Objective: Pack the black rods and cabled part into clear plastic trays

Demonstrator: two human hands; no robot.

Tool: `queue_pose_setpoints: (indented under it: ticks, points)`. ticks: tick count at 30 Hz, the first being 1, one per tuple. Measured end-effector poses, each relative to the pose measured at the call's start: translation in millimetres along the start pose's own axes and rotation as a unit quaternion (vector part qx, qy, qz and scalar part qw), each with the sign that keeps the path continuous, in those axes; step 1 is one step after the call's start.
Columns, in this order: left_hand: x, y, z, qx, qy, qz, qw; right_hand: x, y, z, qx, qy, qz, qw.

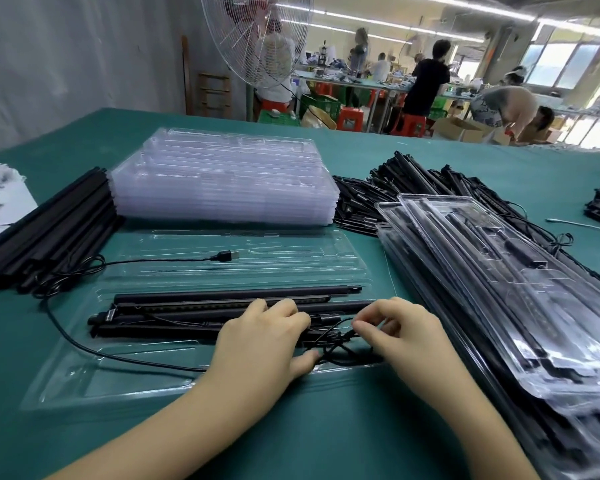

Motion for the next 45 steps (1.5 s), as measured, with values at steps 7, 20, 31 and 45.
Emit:
queue_pose_setpoints:
  ticks: [7,20,31,45]
  points:
    - [1.6,1.0,-1.2,-0.006,-0.012,0.012,1.0,10.7,9.9,1.5,0.014,-0.05,0.061,0.997]
    - [2.8,-14.0,-4.4,-0.053,-0.038,0.062,0.996,6.4,5.1,9.8,-0.151,-0.059,0.002,0.987]
    - [6.9,-31.9,-11.4,-0.121,-0.047,0.078,0.988,-7.2,4.4,19.8,-0.108,-0.022,0.002,0.994]
    - [-0.9,-11.7,-2.5,-0.081,0.022,0.008,0.996,-19.8,-3.7,25.5,-0.262,0.018,-0.083,0.961]
Point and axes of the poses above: each hand's wrist, its own x-axis towards the middle knuckle, its own z-axis out of the palm, y = z × x, the point moved 2 cm from there along x, towards the middle knuckle, and after that the axes turned 3 degrees about x, right-handed, at the moved point
